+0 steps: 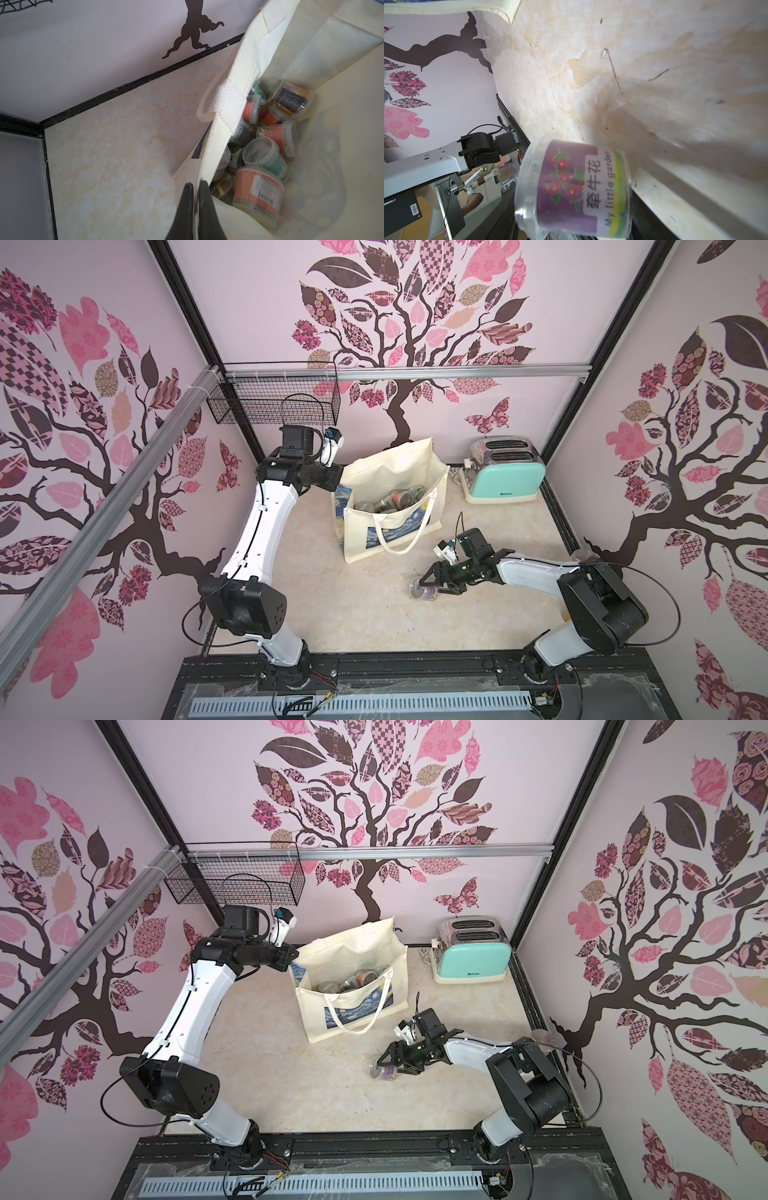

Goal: Take out the seed jars from the canvas bag
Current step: Place the canvas bag at the center of the board.

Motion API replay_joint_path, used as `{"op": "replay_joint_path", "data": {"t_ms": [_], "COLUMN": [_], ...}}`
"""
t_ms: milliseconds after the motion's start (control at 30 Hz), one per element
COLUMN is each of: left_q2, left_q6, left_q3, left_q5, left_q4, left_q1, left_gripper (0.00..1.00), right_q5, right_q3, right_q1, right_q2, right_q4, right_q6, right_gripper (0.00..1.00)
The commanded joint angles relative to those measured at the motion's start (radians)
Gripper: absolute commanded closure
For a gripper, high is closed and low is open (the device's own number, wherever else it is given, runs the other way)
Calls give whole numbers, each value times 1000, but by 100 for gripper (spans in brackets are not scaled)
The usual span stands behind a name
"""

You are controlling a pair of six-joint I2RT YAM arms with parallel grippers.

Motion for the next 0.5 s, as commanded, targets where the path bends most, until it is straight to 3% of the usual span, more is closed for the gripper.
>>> {"op": "replay_joint_path", "data": {"t_ms": [0, 467], "left_q2": [-10, -20], "left_q6": [9, 8], "left_q3": [-10, -19], "left_q5": [12, 22], "left_q4": [38, 36], "left_q1": [4, 4], "left_gripper": [100, 100], "right_q5": [18, 42], "right_q3": [44, 7], "right_q1": [2, -32], "right_q2": [22, 4], "right_q4": [-60, -66], "right_q6": [-57, -73], "right_gripper": [28, 20]}}
